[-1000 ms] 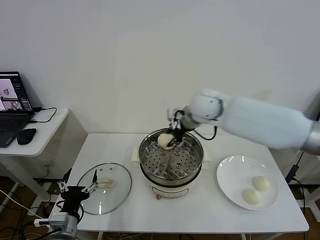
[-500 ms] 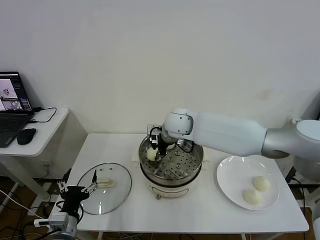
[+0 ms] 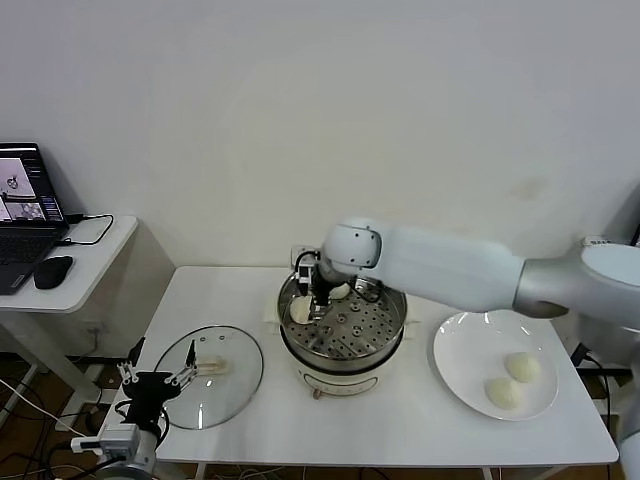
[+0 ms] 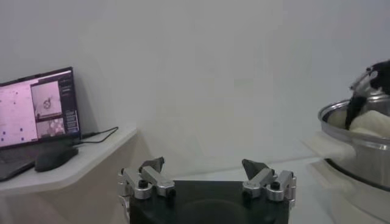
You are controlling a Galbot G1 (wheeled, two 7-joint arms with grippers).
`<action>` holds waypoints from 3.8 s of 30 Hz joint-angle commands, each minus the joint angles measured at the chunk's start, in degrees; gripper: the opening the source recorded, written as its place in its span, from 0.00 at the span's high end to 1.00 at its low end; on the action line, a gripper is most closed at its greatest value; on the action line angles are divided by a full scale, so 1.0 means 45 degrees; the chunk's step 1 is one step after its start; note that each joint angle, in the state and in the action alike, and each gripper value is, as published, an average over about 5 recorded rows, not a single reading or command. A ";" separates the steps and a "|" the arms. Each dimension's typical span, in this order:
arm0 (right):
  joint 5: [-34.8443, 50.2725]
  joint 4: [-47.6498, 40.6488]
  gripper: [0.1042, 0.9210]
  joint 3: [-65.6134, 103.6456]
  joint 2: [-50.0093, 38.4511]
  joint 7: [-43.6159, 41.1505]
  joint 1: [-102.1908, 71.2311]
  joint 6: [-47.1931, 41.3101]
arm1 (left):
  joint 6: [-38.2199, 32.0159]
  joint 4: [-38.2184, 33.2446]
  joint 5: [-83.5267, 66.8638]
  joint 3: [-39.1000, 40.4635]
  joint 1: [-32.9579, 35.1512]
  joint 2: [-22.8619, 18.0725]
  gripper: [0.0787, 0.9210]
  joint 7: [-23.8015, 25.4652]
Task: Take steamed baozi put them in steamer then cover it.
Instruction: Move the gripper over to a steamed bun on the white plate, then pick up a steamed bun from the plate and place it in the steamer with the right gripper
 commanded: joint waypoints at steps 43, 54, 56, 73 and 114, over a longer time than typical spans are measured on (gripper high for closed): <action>-0.8789 0.2917 0.12 0.6062 -1.0713 -0.3049 -0.9705 0.5383 | 0.0023 0.0141 0.0328 0.0228 0.0200 0.0071 0.12 -0.0002; -0.8771 0.2045 0.13 0.6773 -0.9723 -0.2798 -1.0489 0.5320 | 0.0018 0.0265 0.0327 0.0071 0.0242 0.0019 0.12 -0.0001; -0.8735 0.1924 0.15 0.6833 -0.9633 -0.2776 -1.0486 0.5284 | 0.0012 0.0294 0.0329 0.0068 0.0248 0.0012 0.12 -0.0003; -0.8768 0.1529 0.35 0.6985 -0.9401 -0.2733 -1.0601 0.5105 | -0.0016 0.0409 0.0312 0.0076 0.0211 -0.0039 0.12 -0.0008; -0.2566 0.1893 0.49 0.0557 -0.2923 -0.2311 0.1402 0.6088 | -0.0029 -0.0027 0.0161 -0.0143 0.0153 0.0061 0.12 -0.0006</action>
